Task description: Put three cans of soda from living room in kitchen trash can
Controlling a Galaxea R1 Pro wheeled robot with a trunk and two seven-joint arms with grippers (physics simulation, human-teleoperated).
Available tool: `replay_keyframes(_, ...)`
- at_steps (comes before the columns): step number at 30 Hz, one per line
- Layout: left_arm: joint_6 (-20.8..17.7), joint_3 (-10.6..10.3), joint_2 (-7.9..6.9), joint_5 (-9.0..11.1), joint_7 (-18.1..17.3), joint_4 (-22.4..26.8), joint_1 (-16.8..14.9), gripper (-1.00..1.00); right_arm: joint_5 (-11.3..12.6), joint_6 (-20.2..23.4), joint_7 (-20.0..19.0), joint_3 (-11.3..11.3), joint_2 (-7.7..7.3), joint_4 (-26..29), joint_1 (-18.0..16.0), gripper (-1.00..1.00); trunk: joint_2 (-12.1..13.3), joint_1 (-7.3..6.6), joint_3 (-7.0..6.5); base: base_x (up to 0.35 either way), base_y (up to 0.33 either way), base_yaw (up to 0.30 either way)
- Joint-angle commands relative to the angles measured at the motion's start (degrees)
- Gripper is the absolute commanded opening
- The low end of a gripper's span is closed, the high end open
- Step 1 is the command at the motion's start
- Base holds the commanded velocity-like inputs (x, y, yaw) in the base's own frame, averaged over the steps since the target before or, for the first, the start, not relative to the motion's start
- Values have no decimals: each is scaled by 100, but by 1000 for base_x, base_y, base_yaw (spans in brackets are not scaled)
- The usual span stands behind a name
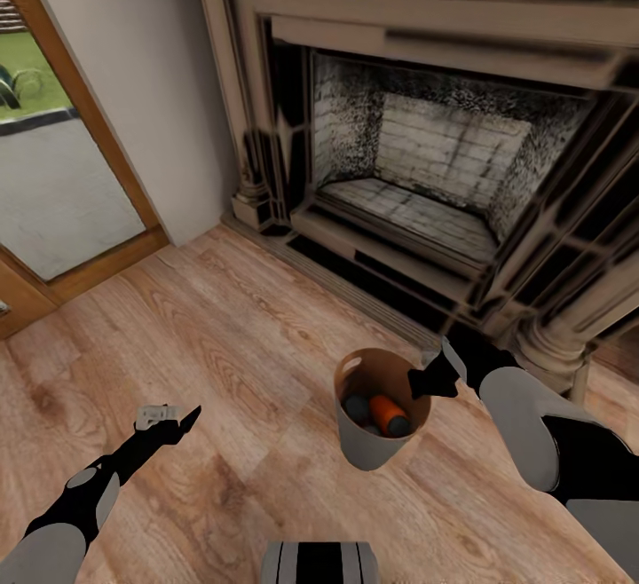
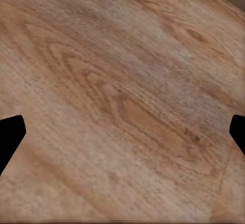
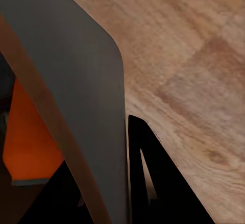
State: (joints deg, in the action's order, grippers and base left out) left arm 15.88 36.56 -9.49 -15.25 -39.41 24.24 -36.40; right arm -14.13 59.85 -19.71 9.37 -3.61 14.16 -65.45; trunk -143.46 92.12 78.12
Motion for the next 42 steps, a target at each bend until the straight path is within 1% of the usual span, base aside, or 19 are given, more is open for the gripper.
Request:
replay_keyframes(1,-1,0,0,0,1,-1,0,100,114,15,-16,28,1,-1,-3,-100,-2,1,22,0,0,0)
replay_keyframes(11,-6,0,0,-3,4,-7,-1,100,112,15,-16,24,1,7,-3,-100,-15,27,244,0,0,0)
replay_keyframes(23,-5,0,0,3,4,-7,2,100,111,15,-16,28,0,8,2,-100,-15,27,244,0,0,0)
replay_keyframes(34,-6,0,2,-9,12,-9,2,100,112,15,-16,31,1,16,11,-100,-30,56,488,0,0,0)
replay_keyframes(42,12,0,0,-2,8,-10,1,100,112,15,-16,29,1,16,15,-100,-30,56,488,0,0,0)
